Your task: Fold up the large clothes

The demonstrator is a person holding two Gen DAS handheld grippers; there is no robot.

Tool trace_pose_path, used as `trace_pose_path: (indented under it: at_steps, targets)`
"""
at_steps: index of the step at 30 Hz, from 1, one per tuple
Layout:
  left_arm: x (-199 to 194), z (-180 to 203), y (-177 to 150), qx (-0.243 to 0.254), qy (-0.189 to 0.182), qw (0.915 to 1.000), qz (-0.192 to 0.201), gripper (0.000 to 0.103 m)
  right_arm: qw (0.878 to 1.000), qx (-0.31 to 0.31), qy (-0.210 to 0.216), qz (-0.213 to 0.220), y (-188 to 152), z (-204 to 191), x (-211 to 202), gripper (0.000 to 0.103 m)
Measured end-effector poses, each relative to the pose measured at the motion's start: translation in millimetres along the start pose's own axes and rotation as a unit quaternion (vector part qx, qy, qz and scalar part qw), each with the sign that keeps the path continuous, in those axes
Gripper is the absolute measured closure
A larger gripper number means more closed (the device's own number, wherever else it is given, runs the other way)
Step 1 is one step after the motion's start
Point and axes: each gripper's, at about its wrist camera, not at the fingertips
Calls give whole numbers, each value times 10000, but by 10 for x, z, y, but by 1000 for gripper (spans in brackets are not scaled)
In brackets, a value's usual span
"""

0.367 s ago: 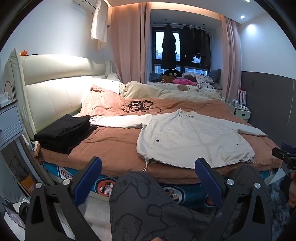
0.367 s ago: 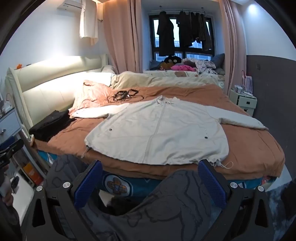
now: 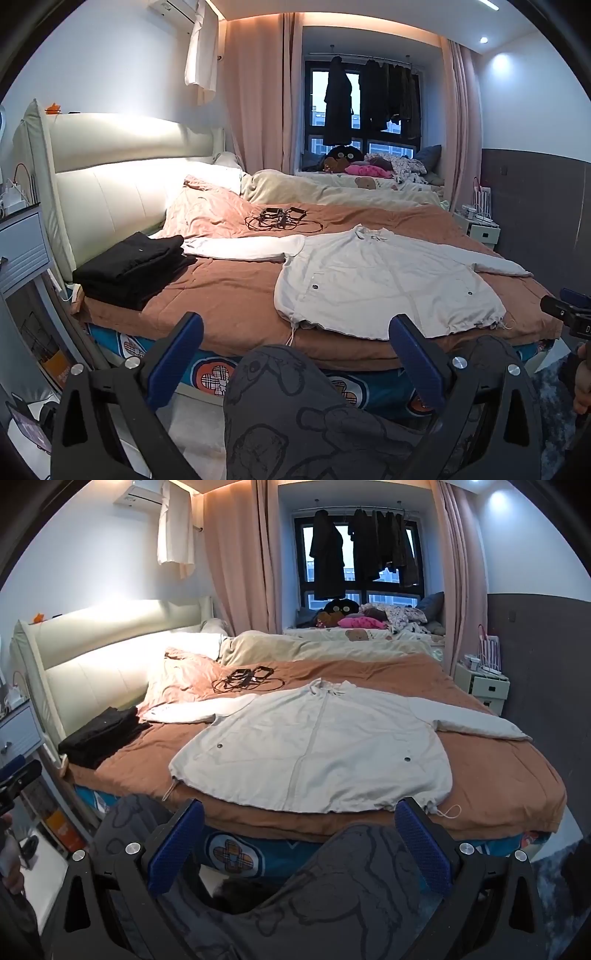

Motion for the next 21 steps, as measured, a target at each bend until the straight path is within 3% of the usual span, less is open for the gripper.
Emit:
trace_pose_path:
  at_steps: [21]
  targets:
    - [-157, -39, -39, 28, -21, 9997, 231, 0, 9999, 101, 82, 75, -8, -55, -96, 0]
Point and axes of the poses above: each gripper's, at about its wrist camera, not at the fingertips, and x roughly the way its jaws point, z to its right, y to its top, and after that the axes turned 9 degrees about x, right-handed
